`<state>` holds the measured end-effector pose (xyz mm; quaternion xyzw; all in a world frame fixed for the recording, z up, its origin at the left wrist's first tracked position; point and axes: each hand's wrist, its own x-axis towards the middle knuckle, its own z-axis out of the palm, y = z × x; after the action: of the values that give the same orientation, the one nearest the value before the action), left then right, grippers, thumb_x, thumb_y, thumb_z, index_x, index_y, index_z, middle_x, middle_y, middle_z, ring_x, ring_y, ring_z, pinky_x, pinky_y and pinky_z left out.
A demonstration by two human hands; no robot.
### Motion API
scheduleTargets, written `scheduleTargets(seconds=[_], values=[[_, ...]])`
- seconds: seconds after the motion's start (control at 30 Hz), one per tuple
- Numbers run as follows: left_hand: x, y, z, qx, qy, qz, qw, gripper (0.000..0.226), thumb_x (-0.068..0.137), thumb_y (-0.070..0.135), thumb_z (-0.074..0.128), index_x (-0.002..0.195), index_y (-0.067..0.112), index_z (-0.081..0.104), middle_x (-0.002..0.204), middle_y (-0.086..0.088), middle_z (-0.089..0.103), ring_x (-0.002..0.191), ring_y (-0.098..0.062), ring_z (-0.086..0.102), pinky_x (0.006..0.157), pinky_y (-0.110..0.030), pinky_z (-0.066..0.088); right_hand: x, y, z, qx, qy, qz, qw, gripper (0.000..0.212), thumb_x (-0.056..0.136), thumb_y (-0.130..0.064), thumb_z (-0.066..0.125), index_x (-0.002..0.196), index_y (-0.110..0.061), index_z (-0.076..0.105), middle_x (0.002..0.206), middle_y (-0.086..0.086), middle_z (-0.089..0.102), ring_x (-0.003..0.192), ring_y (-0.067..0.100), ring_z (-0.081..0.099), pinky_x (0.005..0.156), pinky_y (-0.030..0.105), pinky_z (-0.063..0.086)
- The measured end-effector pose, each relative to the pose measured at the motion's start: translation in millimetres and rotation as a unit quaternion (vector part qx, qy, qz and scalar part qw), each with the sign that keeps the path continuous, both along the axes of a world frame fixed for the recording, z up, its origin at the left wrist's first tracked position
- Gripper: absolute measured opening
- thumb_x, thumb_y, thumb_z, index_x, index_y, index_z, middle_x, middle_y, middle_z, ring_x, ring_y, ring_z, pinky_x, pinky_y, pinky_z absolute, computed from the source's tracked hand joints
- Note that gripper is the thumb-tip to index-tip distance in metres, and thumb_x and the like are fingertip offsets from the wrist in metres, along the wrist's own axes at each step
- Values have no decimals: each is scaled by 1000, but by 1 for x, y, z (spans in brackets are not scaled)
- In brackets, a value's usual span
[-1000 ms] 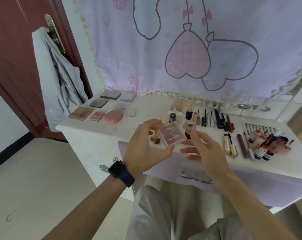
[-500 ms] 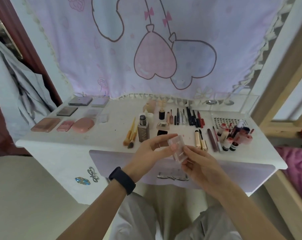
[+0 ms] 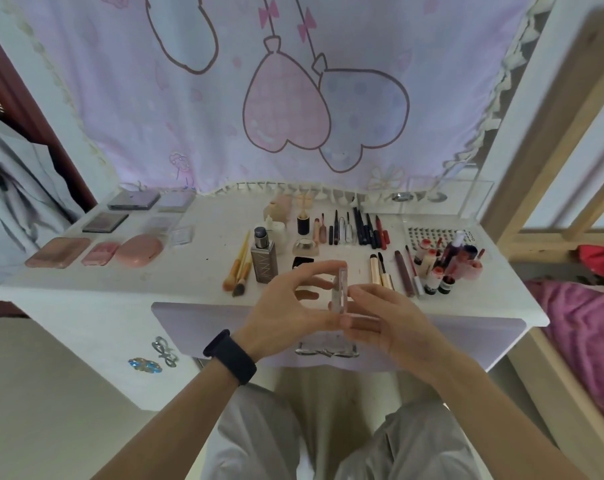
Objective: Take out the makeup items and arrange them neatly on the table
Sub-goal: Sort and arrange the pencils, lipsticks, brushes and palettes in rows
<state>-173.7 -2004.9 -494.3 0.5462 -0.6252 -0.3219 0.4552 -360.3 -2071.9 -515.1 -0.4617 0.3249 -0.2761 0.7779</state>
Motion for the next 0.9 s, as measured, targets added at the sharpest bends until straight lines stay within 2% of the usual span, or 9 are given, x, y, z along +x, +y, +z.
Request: scheduleTargets(seconds=[0.17, 0.23, 0.3, 0.4, 0.5, 0.6, 0.67, 0.8, 0.9], values=[[2, 2, -4, -7, -32, -2, 999, 72, 68, 39, 90, 132, 44, 57, 128, 23, 61, 115, -5, 60, 95, -29, 53, 5, 0, 0, -79, 31, -12, 996, 77, 60, -49, 94, 120, -11, 64, 108, 13, 76, 97, 35, 75, 80, 35, 61], [4, 4, -7, 7, -30, -4, 1000, 72, 70, 41, 88, 133, 46, 55, 130, 24, 59, 117, -4, 58, 94, -27, 52, 7, 0, -1, -109, 54, -30, 992, 69, 63, -46, 90, 118, -12, 65, 106, 9, 77, 96, 32, 75, 78, 34, 62], [6, 5, -7, 34, 12, 0, 999, 68, 71, 46, 84, 132, 50, 54, 130, 23, 59, 118, -3, 58, 93, -28, 53, 8, -1, -4, -140, 72, -47, 986, 60, 67, -44, 86, 115, -16, 67, 105, 5, 78, 95, 27, 76, 76, 30, 62], [7, 7, -5, 76, 93, 30, 992, 57, 78, 52, 78, 130, 49, 56, 126, 11, 65, 108, -8, 67, 90, -32, 57, 6, 0, -6, -191, 82, -53, 977, 46, 75, -38, 84, 114, -20, 70, 106, -1, 77, 96, 20, 75, 75, 27, 61], [4, 7, -4, 102, 137, 26, 985, 47, 84, 38, 77, 129, 40, 62, 117, 2, 71, 97, -17, 73, 83, -33, 60, 7, 3, -5, -250, 86, -38, 964, 46, 75, -42, 83, 116, -23, 72, 109, -5, 77, 99, 15, 74, 79, 26, 60], [1, 8, -2, 102, 200, 22, 974, 40, 86, 25, 77, 125, 31, 68, 114, 2, 73, 98, -20, 73, 82, -29, 59, 8, 4, -4, -276, 67, -42, 958, 41, 80, -38, 81, 118, -23, 74, 110, -5, 77, 100, 16, 75, 85, 25, 59], [1, 9, -2, 96, 229, 27, 968, 39, 85, 23, 78, 123, 30, 70, 113, 0, 74, 102, -20, 72, 83, -28, 59, 7, 4, -3, -281, 55, -49, 957, 38, 81, -34, 80, 118, -24, 75, 109, -6, 77, 100, 16, 75, 84, 22, 58], [0, 9, -2, 89, 267, 30, 959, 46, 80, 26, 80, 124, 27, 70, 112, -4, 75, 104, -21, 72, 84, -28, 58, 9, 4, -6, -286, 49, -70, 954, 27, 88, -14, 76, 113, -25, 78, 104, -5, 79, 98, 13, 75, 81, 19, 57], [-1, 10, -5, 89, 281, 36, 955, 41, 83, 20, 80, 122, 28, 71, 112, -4, 75, 105, -22, 72, 84, -27, 58, 11, 7, -9, -320, 70, -93, 940, 28, 88, -14, 74, 112, -27, 78, 98, -9, 79, 94, 9, 75, 82, 18, 58]])
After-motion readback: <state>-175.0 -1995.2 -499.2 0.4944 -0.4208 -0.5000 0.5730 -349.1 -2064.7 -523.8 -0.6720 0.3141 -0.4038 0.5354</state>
